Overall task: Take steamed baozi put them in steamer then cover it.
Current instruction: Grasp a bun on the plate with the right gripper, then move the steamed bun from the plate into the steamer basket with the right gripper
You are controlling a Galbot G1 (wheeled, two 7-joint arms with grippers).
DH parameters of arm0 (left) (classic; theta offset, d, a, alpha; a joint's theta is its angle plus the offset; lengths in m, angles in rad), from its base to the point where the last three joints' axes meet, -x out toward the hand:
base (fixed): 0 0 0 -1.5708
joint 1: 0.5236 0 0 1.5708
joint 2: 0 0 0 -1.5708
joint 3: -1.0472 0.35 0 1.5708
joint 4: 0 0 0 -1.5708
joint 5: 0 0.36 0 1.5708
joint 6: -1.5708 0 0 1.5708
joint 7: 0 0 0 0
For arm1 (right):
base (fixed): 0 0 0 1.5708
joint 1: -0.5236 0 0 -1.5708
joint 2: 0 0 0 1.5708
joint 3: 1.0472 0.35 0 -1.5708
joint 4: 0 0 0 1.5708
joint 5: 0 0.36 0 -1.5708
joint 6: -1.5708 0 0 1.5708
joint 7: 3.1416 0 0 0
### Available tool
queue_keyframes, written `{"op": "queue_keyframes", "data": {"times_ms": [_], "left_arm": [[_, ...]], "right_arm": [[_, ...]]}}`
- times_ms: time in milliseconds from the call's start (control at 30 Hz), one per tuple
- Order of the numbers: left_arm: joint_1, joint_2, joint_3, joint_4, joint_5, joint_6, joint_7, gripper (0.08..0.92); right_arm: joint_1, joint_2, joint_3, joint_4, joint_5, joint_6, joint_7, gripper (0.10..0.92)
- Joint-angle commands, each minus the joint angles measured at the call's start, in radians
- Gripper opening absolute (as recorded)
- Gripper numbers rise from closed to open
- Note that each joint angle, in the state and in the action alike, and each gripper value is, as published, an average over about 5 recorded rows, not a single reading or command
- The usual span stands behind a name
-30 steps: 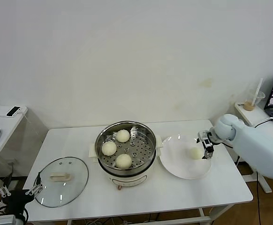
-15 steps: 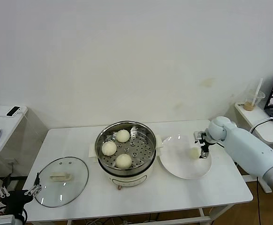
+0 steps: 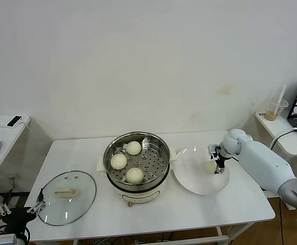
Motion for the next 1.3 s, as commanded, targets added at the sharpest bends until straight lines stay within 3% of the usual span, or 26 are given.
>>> {"op": "queue_keyframes", "data": {"times_ms": [33,300,767,1033,1300], "left_arm": [[0.003,0.0,-0.002,-0.006,0.0,0.0,0.0,0.823],[0.005,-0.003,0.0,-0.009,0.0,-0.001,-0.001,0.823],[0.006,0.006,0.006,-0.028,-0.002,0.001,-0.001,0.823],[0.001,0.004,0.025,-0.042,0.006,0.001,-0.001,0.823],[-0.001,0.002,0.022,-0.045,0.01,0.0,-0.001,0.823]], "right_arm": [[0.0,0.011,0.002,-0.013,0.004,-0.003,-0.012,0.681],[0.044,-0.026,-0.032,0.044,0.064,-0.024,-0.047,0.59],[0.428,-0.143,-0.314,0.365,0.348,-0.146,-0.07,0.593],[0.678,-0.088,-0.481,0.491,0.567,-0.25,-0.011,0.601],[0.695,0.032,-0.54,0.569,0.695,-0.356,0.093,0.602]]}}
